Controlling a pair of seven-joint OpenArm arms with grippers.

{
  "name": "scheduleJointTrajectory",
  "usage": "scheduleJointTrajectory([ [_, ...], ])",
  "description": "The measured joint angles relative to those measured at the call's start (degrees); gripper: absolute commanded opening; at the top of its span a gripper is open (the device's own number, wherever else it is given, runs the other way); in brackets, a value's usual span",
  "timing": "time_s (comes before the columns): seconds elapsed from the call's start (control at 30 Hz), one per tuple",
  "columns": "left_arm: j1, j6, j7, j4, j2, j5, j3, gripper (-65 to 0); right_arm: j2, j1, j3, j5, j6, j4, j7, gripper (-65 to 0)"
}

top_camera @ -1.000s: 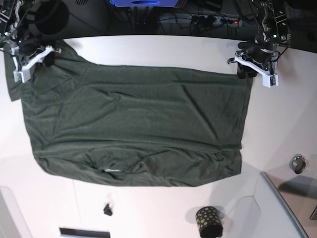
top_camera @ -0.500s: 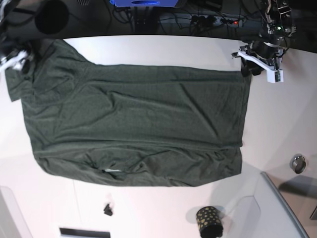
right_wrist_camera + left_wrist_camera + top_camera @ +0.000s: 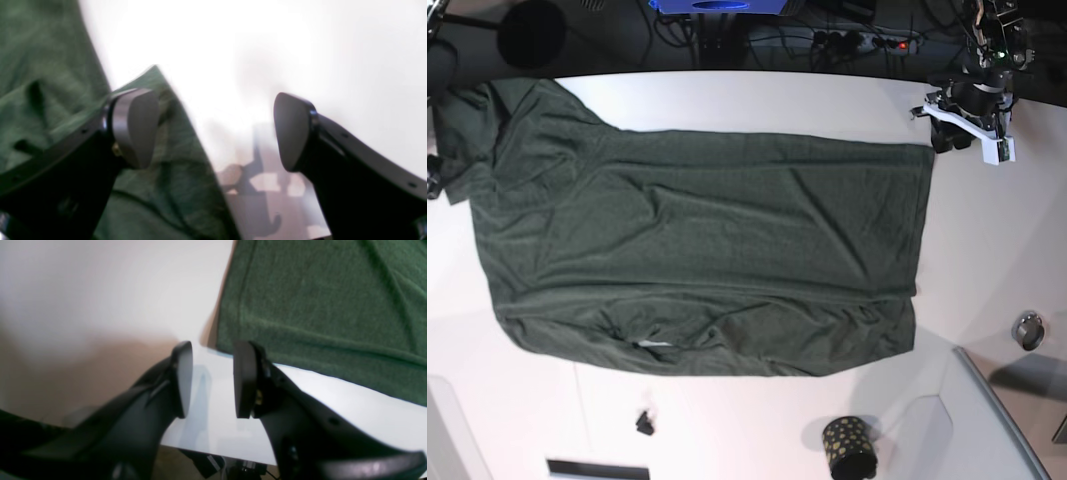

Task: Layout the t-shirt on the table in an organized manner, then fold the t-shirt properly
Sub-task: 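Release the shirt with both grippers and hold them open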

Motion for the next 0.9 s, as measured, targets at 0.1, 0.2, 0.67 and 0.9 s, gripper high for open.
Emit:
scheduleJointTrajectory([
  [0.1,0.0,0.0,0.0,0.0,0.0,0.0,0.0,-44.3,0.2,0.2,-2.3,-0.2,-0.1,-2.1,-0.4,-14.3],
  [0.2,0.0,0.0,0.0,0.0,0.1,0.0,0.0,-44.3,-0.2,0.2,-3.7,0.2,0.1,-2.0,0.0,-14.3],
  [0.67,-0.5,0.0,-0.2,-2.9,0.1,0.0,0.0,-44.3,-0.2,-0.7,-3.8,0.3,0.3,-2.1,0.1,-58.7],
  [0.9,-0.6,0.0,-0.2,-2.9,0.1,0.0,0.0,-44.3,-0.2,-0.7,-3.8,0.5,0.3,-2.1,-0.1,-64.4],
])
